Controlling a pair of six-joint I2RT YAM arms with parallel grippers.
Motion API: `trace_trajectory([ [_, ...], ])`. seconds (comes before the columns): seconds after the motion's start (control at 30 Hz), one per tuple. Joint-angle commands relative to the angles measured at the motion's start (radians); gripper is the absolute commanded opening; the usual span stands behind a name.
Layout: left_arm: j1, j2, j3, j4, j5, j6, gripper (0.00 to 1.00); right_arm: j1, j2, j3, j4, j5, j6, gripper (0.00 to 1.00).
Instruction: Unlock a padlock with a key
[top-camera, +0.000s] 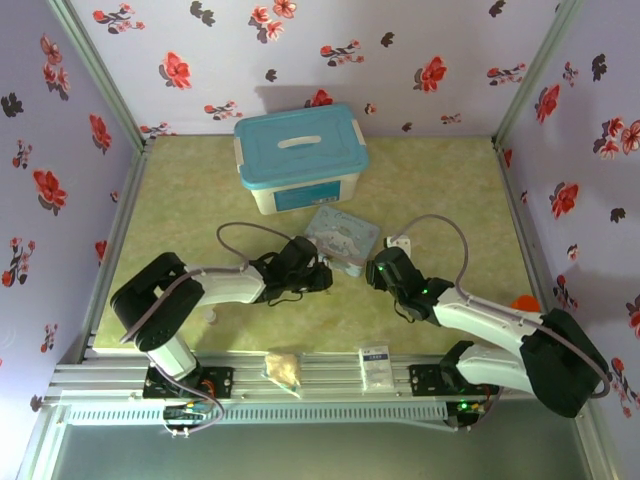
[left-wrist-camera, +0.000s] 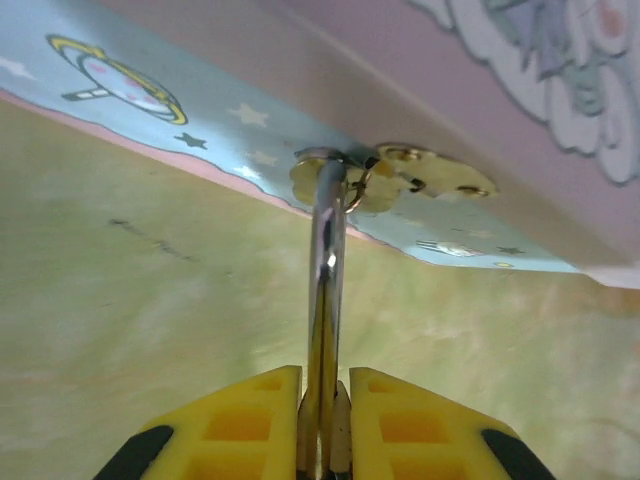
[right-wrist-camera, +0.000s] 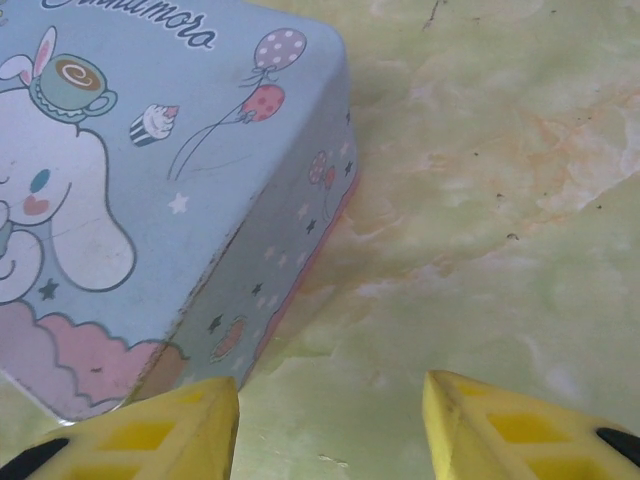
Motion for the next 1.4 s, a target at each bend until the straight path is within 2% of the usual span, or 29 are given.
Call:
trace_trajectory([
  [0.0, 0.021, 0.014, 0.051, -0.203, -0.037, 0.137, 0.03, -0.005, 0.004, 0.015, -0.016, 0.038, 0.021, 0.51],
  [0.1, 0.025, 0.033, 0.107, -0.301, -0.085, 0.191, 0.03, -0.007, 0.011, 0.018, -0.013, 0.045, 0.013, 0.51],
  [0.17, 0.010, 0.024, 0.154, -0.398, -0.183, 0.240, 0.03, -0.007, 0.019, 0.025, -0.026, 0.039, 0.008, 0.51],
  [0.23, 0.005, 0.011, 0.177, -0.455, -0.233, 0.266, 0.05, -0.008, 0.021, 0.024, -0.045, 0.033, 0.005, 0.51],
  [0.47, 0.003, 0.055, 0.197, -0.477, -0.234, 0.289, 0.07, -0.013, -0.034, -0.012, -0.064, 0.035, 0.024, 0.50],
  [0.67, -0.021, 0.073, 0.204, -0.507, -0.301, 0.299, 0.14, -0.014, -0.069, -0.018, -0.072, 0.041, 0.029, 0.50],
  [0.8, -0.060, 0.091, 0.227, -0.543, -0.371, 0.300, 0.16, -0.015, -0.057, -0.020, -0.066, 0.032, 0.032, 0.50],
  [0.93, -0.118, 0.114, 0.272, -0.612, -0.492, 0.303, 0.23, -0.014, -0.042, -0.024, -0.059, 0.011, 0.033, 0.50],
  [1.1, -0.129, 0.144, 0.298, -0.633, -0.499, 0.308, 0.24, -0.014, -0.050, -0.035, -0.062, 0.018, 0.041, 0.50],
  [1.23, -0.144, 0.142, 0.313, -0.643, -0.500, 0.307, 0.20, -0.014, -0.051, -0.043, -0.058, 0.018, 0.048, 0.50],
  [1.37, -0.163, 0.146, 0.333, -0.679, -0.524, 0.294, 0.28, -0.014, -0.042, -0.045, -0.055, 0.019, 0.048, 0.50],
])
